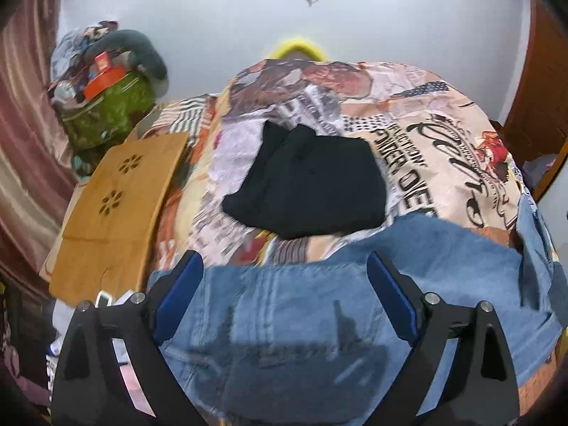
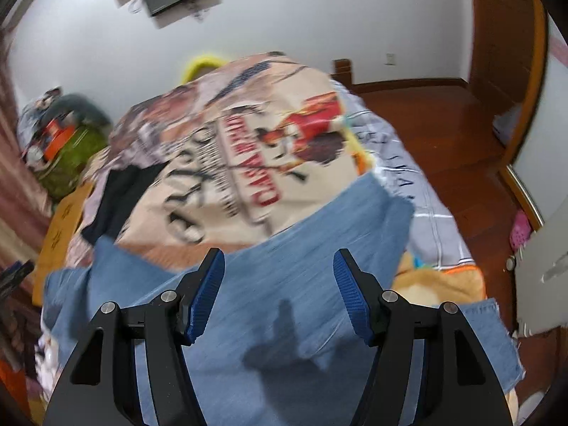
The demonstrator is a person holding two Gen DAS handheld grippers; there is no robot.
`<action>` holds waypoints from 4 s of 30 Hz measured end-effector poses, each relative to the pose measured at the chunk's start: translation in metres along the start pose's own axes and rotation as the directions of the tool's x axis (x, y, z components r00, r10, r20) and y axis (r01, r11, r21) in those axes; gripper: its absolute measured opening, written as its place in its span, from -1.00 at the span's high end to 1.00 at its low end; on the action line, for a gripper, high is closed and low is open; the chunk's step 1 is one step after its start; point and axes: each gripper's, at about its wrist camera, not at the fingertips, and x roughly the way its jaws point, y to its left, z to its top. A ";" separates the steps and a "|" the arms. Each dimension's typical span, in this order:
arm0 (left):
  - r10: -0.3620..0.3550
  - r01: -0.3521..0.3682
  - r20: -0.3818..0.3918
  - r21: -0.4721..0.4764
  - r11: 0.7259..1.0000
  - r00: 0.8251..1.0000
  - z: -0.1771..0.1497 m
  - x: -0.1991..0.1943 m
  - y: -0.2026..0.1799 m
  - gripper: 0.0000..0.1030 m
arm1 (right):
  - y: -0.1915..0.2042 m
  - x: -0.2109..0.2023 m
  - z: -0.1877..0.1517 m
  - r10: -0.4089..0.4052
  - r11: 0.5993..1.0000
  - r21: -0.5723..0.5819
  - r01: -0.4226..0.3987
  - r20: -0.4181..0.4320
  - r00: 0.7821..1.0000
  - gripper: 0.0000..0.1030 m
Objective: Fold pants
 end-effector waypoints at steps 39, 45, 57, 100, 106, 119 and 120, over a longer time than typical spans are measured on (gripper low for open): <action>-0.054 0.069 -0.144 0.103 0.992 0.988 0.000 0.068 -0.071 -0.91 | -0.083 0.106 0.060 0.015 0.977 0.214 0.025 -0.183 0.983 0.91; -0.070 0.082 -0.132 0.090 0.993 0.989 0.001 0.061 -0.071 -0.91 | -0.071 0.119 0.059 0.032 0.968 0.249 0.028 -0.237 0.971 0.15; -0.054 0.070 -0.163 0.096 0.993 0.985 -0.007 0.073 -0.070 -0.91 | -0.059 0.161 0.044 -0.010 0.975 0.210 0.071 -0.276 0.961 0.75; -0.213 0.272 -0.248 0.234 0.934 0.945 -0.068 0.001 -0.178 -0.91 | -0.180 -0.069 -0.140 0.006 0.912 0.409 0.019 -0.060 0.998 0.90; -0.236 0.280 -0.211 0.218 0.935 0.949 -0.065 -0.009 -0.168 -0.91 | -0.173 -0.095 -0.133 -0.088 0.929 0.353 0.109 -0.075 0.993 0.74; -0.110 0.110 -0.011 0.011 0.994 0.994 -0.029 -0.037 -0.039 -0.91 | -0.015 -0.106 -0.049 0.027 0.997 -0.079 -0.019 0.096 0.995 0.21; -0.089 0.088 -0.005 -0.013 0.996 0.996 -0.027 -0.038 -0.022 -0.91 | 0.002 -0.102 -0.043 0.061 0.992 -0.115 -0.049 0.098 0.993 0.18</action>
